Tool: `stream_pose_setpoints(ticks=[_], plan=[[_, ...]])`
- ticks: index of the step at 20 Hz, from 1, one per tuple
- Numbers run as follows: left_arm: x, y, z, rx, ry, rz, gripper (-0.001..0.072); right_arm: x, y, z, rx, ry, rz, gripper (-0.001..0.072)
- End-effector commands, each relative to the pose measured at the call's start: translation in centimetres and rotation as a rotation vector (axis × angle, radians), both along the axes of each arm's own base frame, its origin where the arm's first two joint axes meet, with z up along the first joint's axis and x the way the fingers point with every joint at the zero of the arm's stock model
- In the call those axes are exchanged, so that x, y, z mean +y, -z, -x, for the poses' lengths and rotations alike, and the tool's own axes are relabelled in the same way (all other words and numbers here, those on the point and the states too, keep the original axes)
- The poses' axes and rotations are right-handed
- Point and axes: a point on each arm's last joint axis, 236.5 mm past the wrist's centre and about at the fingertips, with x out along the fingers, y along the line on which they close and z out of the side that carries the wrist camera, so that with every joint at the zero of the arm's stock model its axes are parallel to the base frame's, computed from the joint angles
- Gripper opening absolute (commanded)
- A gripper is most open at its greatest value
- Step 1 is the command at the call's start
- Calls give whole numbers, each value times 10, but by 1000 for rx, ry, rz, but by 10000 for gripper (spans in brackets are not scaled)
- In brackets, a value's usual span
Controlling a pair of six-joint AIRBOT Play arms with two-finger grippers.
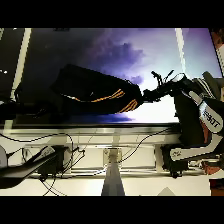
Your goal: Fold the clothes and pants, and hang the long-sleeved shirts on hangers.
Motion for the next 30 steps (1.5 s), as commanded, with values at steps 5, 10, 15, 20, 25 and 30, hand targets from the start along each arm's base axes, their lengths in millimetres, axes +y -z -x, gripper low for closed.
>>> stream_pose_setpoints(ticks=[5, 10, 15, 20, 25, 30], plan=[[-25, 34, 5, 44, 117, 161, 543, 3, -4, 1, 5, 2, -13, 31], [-43, 49, -11, -34, 171, 229, 541, 11, -11, 0, 20, 23, -59, 31], [-68, 67, -13, -22, 262, 207, 50, 11, -16, -2, 2, 25, -59, 30], [-92, 17, -57, -166, 273, 318, 19, 10, -53, -15, -127, 17, -55, 30], [-95, -176, -133, -676, 332, 428, 18, 17, -193, -55, -527, 25, -95, 30], [-97, -382, -130, -1237, 329, 172, 18, 19, -403, -53, -1088, 85, -143, 30]])
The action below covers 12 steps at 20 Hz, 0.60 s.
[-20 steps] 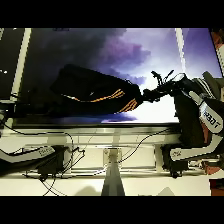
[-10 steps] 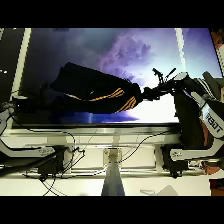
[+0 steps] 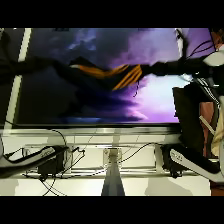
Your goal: Fold the clothes and pants, and hang the long-sleeved shirts on hangers.
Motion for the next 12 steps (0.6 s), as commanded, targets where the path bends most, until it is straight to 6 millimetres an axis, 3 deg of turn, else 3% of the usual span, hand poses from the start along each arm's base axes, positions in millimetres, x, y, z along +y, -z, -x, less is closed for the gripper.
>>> stream_pose_setpoints(ticks=[1, 4, 6, 9, 12], plan=[[-7, -152, 23, -405, -136, -36, 19, -2, -152, 21, -407, 71, -51, 30], [4, -239, 59, -654, -379, -72, 19, -13, -261, 65, -716, 154, -88, 30], [18, -295, 96, -813, -560, -56, 19, -18, -312, 103, -867, 188, -115, 30], [40, -350, 156, -1004, -799, -55, 19, -12, -346, 149, -962, 171, -178, 30], [54, -370, 199, -1140, -966, -201, 19, 6, -352, 177, -936, 77, -276, 30]])
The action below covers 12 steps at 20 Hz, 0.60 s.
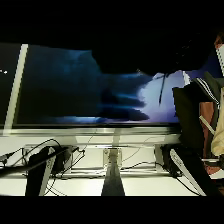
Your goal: Fold the clothes and pants, and hang the long-sleeved shirts on hangers.
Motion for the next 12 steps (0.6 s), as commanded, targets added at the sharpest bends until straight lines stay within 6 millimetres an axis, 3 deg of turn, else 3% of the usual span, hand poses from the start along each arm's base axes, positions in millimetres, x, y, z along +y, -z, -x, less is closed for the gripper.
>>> stream_pose_setpoints(ticks=[1, 3, 5, 8, 11, 12], plan=[[23, -36, 61, -174, -282, -74, 19, 18, -19, 41, -18, -129, -65, 30], [23, -24, 57, -129, -328, -148, 18, 24, 2, 31, 111, -168, -75, 30], [28, 16, 19, 37, -291, -161, 18, 28, 44, 4, 303, -192, -61, 30], [34, 124, -63, 429, -119, -79, 18, 32, 135, -47, 632, -226, -67, 30], [38, 256, -140, 798, 36, 58, 18, 35, 254, -107, 897, -147, -109, 30], [34, 297, -157, 892, 71, 84, 18, 37, 297, -124, 969, -105, -112, 30]])
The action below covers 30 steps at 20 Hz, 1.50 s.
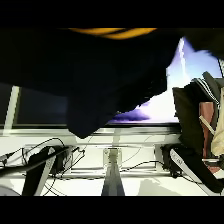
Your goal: Fold the clothes and pants, and hang the long-sleeved shirts on hangers.
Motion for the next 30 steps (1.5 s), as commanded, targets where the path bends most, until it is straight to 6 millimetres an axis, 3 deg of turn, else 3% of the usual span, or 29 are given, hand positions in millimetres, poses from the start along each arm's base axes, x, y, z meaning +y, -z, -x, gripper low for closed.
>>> stream_pose_setpoints(ticks=[1, 3, 5, 7, 10, 13, 15, 17, 19, 21, 24, 25, 26, 27, 28, 30], plan=[[-16, 148, -55, 392, 111, 155, 17, 5, 141, -48, 292, 83, 48, 30], [-40, 206, -72, 528, 175, 188, 17, 1, 200, -70, 391, 129, 94, 30], [-60, 232, -78, 594, 222, 197, 17, -10, 237, -91, 460, 179, 102, 30], [-76, 242, -72, 635, 272, 187, 18, -31, 265, -105, 509, 232, 121, 30], [-95, 250, -38, 757, 386, 205, 18, -80, 290, -108, 559, 277, 206, 30], [-120, 270, 14, 974, 516, 222, 18, -132, 304, -106, 571, 341, 320, 29], [-139, 291, 39, 1095, 545, 262, 18, -136, 321, -84, 640, 273, 396, 29], [-157, 312, 69, 1223, 577, 296, 17, -132, 337, -46, 737, 130, 480, 30], [-166, 315, 103, 1349, 647, 312, 18, -133, 344, -4, 835, -12, 566, 30], [-163, 314, 130, 1445, 706, 283, 17, -140, 347, 25, 912, -96, 631, 30], [-128, 350, 149, 1582, 572, 100, 17, -151, 350, 37, 940, -122, 689, 30], [-114, 364, 155, 1624, 514, 43, 19, -154, 352, 35, 917, -134, 710, 59], [-106, 374, 162, 1653, 485, 15, 19, -155, 353, 30, 891, -130, 721, 286], [-105, 380, 168, 1673, 482, 17, 44, -156, 354, 25, 873, -113, 723, 581], [-106, 385, 173, 1688, 482, 30, 215, -158, 355, 17, 848, -88, 726, 695], [-116, 393, 174, 1679, 484, 82, 610, -163, 356, -5, 780, -18, 731, 694]])
